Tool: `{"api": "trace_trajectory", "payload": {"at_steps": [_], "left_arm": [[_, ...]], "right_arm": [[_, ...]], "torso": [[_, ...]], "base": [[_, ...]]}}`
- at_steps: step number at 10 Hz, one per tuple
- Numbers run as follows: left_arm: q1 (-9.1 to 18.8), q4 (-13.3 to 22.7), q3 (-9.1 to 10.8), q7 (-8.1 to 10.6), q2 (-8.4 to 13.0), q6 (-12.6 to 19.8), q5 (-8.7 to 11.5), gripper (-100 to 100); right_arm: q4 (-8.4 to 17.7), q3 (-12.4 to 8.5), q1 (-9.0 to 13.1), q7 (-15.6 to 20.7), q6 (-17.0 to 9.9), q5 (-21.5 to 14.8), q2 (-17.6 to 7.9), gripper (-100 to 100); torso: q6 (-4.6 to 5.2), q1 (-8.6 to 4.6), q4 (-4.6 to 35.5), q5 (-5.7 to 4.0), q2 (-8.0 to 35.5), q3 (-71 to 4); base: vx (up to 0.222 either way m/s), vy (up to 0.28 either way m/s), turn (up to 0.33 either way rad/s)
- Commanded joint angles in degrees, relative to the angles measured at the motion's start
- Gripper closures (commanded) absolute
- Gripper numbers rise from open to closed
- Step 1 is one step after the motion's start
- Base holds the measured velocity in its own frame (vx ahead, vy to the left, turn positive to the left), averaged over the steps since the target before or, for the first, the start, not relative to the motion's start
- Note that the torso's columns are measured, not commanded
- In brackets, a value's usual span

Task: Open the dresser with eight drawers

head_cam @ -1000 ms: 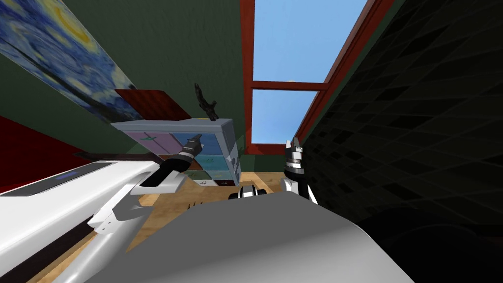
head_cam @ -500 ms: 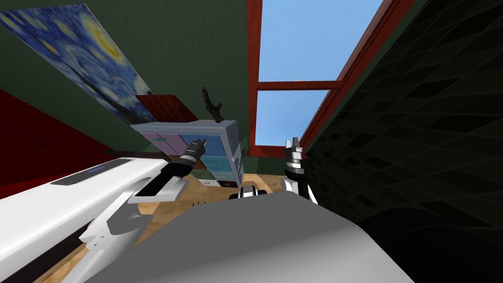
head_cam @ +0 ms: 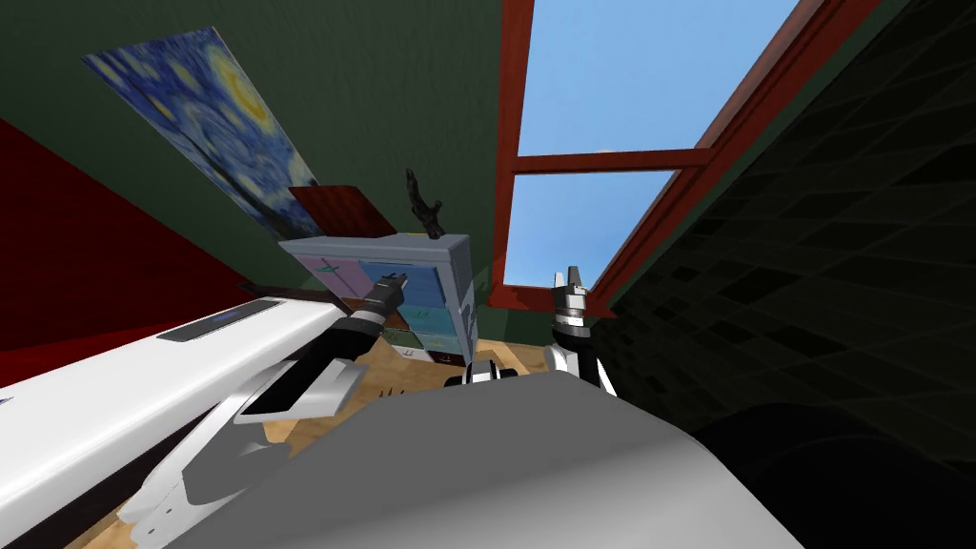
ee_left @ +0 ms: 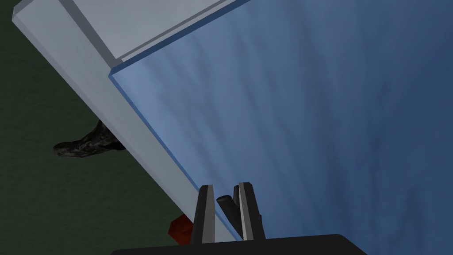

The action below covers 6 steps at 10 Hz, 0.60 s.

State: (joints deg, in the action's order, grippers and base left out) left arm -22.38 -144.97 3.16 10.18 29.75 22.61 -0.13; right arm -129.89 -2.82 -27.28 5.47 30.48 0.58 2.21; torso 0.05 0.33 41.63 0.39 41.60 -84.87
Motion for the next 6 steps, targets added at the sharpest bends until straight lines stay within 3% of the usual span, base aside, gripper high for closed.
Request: {"api": "trace_trajectory", "payload": {"at_steps": [1, 2, 3, 4, 6], "left_arm": [[-3.04, -2.36, -2.03, -1.23, -1.17, 0.45, -0.44, 100], [-4.47, -4.08, -2.98, -1.91, -1.88, 0.26, -0.76, 100], [-3.83, -4.04, -1.77, -1.37, -1.44, -0.65, -0.58, 100], [-3.54, -4.6, -0.91, -0.18, 0.27, 0.67, 0.45, 100], [-3.21, -4.74, -0.2, 0.78, 1.58, 1.94, 1.21, 100]], "right_arm": [[0.0, 0.0, 0.01, 0.0, 0.0, 0.0, 0.0, 0], [0.0, 0.0, 0.01, 0.0, 0.0, 0.0, 0.0, 0], [0.0, 0.0, 0.0, 0.0, 0.0, 0.0, 0.0, 0], [0.0, 0.01, 0.02, 0.0, 0.0, 0.0, 0.0, 0], [0.01, 0.01, 0.03, 0.0, -0.01, 0.0, 0.0, 0]], "torso": [[0.05, -0.07, 0.0, -0.02, 0.07, 0.03], [0.0, -0.09, 0.03, -0.04, 0.13, 0.09], [-0.06, -0.02, 0.05, -0.02, 0.14, 0.1], [-0.05, 0.01, 0.26, -0.11, 0.26, 0.1], [-0.12, 0.01, 0.45, -0.13, 0.84, 0.49]], "base": [[0.05, 0.026, 0.093], [0.068, 0.029, 0.143], [0.025, 0.003, 0.024], [-0.08, -0.001, -0.007], [-0.132, 0.011, 0.006]]}}
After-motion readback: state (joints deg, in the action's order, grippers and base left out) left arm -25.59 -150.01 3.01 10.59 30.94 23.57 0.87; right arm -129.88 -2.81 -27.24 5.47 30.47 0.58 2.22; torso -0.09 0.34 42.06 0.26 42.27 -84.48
